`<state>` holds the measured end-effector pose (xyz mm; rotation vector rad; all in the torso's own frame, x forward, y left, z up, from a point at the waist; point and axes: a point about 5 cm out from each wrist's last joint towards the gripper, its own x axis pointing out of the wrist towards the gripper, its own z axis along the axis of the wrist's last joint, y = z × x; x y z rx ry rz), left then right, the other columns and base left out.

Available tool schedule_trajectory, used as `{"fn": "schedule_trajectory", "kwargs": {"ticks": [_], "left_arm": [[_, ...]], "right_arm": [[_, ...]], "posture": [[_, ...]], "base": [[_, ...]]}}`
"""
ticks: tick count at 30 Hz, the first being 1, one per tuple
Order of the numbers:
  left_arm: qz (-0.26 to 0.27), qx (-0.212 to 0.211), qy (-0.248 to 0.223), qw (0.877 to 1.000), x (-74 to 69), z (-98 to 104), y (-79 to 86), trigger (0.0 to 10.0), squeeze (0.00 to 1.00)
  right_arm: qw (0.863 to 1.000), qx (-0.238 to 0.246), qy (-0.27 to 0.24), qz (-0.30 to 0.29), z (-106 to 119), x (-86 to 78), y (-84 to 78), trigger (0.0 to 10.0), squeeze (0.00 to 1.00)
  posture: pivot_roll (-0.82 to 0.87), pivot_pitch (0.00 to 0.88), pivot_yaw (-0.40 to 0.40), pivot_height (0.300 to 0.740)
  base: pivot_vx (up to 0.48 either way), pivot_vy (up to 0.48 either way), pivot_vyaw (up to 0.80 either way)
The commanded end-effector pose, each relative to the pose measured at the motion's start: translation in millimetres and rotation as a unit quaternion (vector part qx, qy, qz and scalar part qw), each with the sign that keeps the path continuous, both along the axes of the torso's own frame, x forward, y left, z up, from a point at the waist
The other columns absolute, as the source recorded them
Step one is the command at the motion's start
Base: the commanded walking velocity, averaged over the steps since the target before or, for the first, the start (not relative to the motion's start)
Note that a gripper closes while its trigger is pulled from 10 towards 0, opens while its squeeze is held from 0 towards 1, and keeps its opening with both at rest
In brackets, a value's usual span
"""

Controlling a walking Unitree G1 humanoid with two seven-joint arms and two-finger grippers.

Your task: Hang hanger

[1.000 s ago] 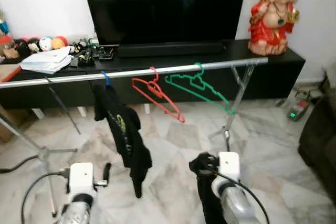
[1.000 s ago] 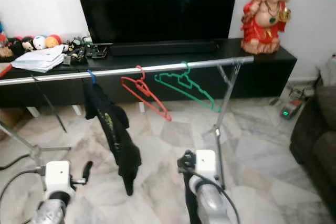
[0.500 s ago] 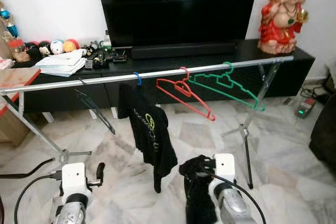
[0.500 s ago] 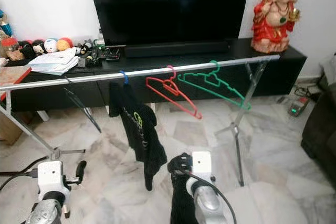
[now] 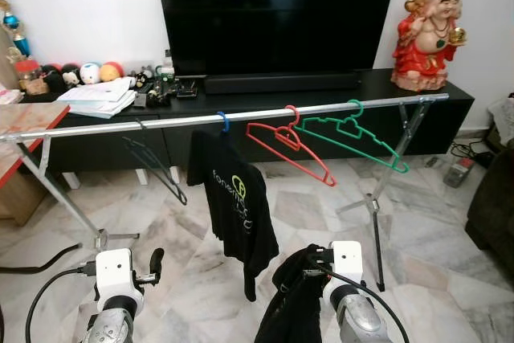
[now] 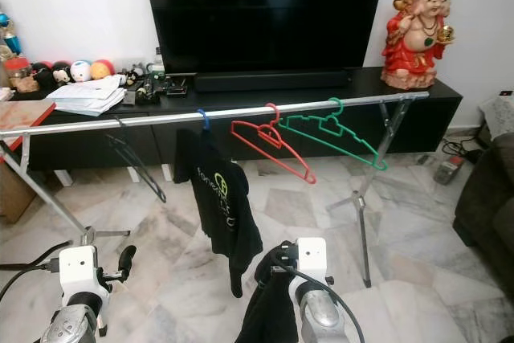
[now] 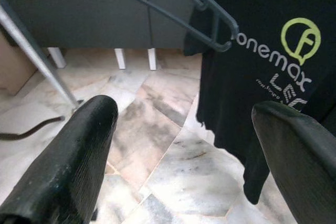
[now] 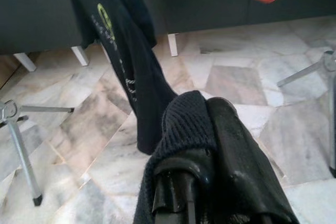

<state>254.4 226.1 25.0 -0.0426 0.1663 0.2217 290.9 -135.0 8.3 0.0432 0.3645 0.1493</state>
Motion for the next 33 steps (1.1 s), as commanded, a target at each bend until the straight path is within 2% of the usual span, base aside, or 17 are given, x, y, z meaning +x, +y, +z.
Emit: {"fn": "schedule_trajectory", "kwargs": {"ticks": [1,9,20,23,29,33], "left_arm": [[0.003,-0.003,-0.016,1.000,7.7,10,2.8,10.0,0.00],[0.000,-0.005,-0.019,1.000,10.0,12,-0.7,10.0,0.00],[0.007,-0.007,-0.031,0.999,13.0,17,-3.2,10.0,0.00],[0.008,-0.007,-0.033,0.999,13.2,18,-3.0,10.0,0.00],[0.021,-0.004,-0.037,0.999,13.0,19,-2.4,10.0,0.00],[0.021,-0.004,-0.040,0.999,13.2,20,-2.6,10.0,0.00]], "right_arm": [[1.000,-0.011,-0.023,0.007,8,6.4,-0.4,10.0,0.00],[0.998,-0.037,-0.037,0.017,11,7.8,-3.2,10.0,0.00],[0.997,-0.050,-0.052,0.040,20,15.3,-1.5,10.0,0.00],[0.996,-0.052,-0.054,0.043,20,15.7,-1.5,10.0,0.00],[0.996,-0.043,-0.062,0.052,22,14.5,-0.3,10.0,0.00],[0.997,-0.030,-0.058,0.045,21,14.0,-0.7,10.0,0.00]], "posture": [[0.01,0.000,0.075,0.740],[0.01,0.000,0.078,0.740],[0.02,0.019,0.067,0.740],[0.02,0.024,0.067,0.740],[0.02,0.030,0.064,0.740],[0.02,0.033,0.062,0.740]], "base": [[0.356,0.000,0.00],[0.358,0.000,0.63],[0.358,0.000,0.00],[0.259,0.000,0.61],[0.000,0.000,0.80],[0.000,0.000,0.00]]}}
